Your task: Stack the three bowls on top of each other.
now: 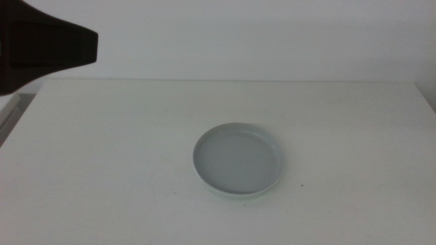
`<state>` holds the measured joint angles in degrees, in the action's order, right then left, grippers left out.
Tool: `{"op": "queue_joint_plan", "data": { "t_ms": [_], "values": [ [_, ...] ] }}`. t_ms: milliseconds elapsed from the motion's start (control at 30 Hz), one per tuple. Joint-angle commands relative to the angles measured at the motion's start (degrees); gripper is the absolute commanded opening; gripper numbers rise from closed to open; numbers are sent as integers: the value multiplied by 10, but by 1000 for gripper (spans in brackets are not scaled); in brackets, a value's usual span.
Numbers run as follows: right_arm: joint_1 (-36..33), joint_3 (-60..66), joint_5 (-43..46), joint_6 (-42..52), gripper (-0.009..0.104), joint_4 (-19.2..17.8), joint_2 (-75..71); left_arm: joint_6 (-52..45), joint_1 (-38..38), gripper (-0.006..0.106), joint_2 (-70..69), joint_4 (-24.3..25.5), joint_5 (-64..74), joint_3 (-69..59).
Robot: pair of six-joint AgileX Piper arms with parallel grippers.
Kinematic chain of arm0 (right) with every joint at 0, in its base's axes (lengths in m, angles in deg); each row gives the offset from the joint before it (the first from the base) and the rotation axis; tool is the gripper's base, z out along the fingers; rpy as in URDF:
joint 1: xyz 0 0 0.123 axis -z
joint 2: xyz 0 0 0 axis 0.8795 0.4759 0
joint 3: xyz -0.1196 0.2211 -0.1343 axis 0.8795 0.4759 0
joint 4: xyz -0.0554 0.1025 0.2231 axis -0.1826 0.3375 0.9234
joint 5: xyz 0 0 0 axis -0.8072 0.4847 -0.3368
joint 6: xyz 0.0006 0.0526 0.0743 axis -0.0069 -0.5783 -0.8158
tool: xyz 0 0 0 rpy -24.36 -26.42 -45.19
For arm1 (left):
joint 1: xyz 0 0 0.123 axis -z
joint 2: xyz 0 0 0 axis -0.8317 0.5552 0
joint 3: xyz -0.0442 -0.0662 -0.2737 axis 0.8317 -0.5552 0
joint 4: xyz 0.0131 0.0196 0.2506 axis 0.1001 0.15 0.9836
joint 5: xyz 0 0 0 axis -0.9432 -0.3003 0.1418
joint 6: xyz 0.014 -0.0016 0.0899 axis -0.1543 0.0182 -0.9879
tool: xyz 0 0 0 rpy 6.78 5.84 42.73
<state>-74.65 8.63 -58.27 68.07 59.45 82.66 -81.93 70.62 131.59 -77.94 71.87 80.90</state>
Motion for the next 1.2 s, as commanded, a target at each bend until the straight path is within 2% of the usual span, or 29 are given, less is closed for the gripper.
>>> {"op": "queue_joint_plan", "data": {
  "t_ms": [0,333,433,533,700,867,1167],
  "values": [
    [5,6,12,-7,93,-11,-5,3,0,94,-2,-4,-7,-1],
    [5,6,22,-5,93,-11,-7,3,0,94,-2,-4,-7,-1],
    [5,6,22,-5,93,-11,-7,4,0,94,-22,52,-13,-2],
    [5,6,22,-5,93,-11,-7,11,-12,94,-67,129,-86,-31],
    [5,6,22,-5,93,-11,-7,157,-103,94,-144,203,-222,-136],
    [5,6,22,-5,93,-4,-7,169,-171,94,-174,208,-224,-173],
    [5,6,22,-5,93,-4,-7,169,-172,94,-173,198,-248,-173]
  ]
}}
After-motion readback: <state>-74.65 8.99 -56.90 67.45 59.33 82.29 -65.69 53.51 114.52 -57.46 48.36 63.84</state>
